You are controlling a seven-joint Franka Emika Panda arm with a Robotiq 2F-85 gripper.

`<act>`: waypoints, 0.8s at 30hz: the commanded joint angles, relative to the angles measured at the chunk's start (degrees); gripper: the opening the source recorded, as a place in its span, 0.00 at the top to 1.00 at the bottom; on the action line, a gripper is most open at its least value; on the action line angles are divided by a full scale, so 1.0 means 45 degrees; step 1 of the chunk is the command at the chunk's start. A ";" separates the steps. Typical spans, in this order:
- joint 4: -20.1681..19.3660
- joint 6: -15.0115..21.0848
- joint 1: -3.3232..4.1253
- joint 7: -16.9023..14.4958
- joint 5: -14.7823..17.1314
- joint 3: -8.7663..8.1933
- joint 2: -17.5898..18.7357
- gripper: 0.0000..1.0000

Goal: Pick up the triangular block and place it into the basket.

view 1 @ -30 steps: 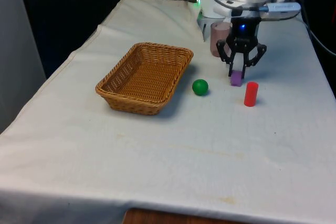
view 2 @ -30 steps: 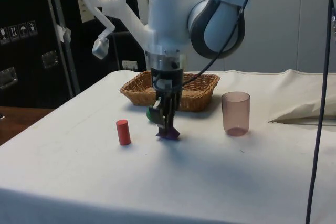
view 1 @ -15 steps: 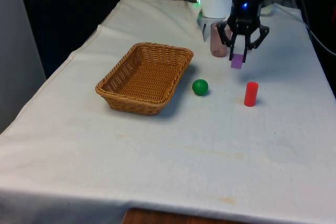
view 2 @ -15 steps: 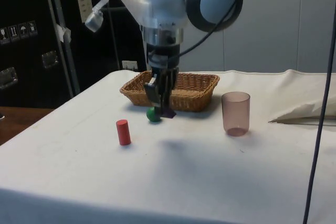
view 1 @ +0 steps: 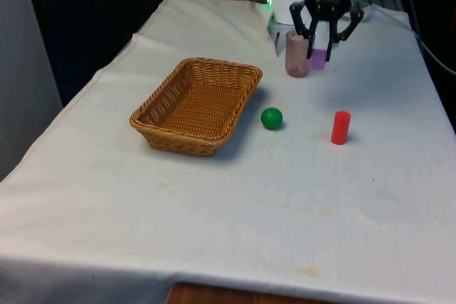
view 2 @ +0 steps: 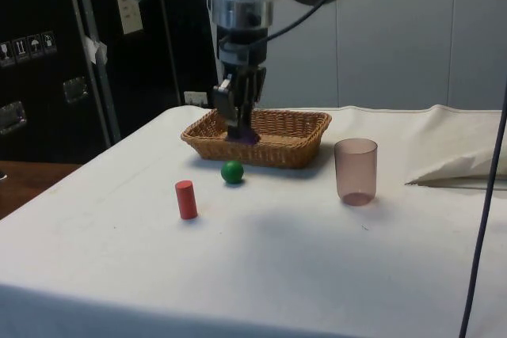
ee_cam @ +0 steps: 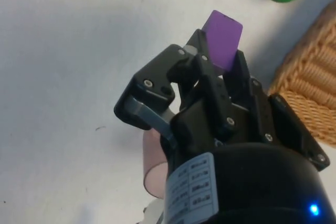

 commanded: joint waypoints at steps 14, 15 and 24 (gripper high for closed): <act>0.0586 -0.0535 -0.0102 -0.1566 0.0089 -0.1222 -0.0357 0.67; 0.0611 -0.0509 -0.0102 -0.1642 0.0076 -0.1311 -0.0344 0.67; 0.0637 -0.0025 -0.0191 -0.2368 -0.0013 -0.2024 -0.0115 0.67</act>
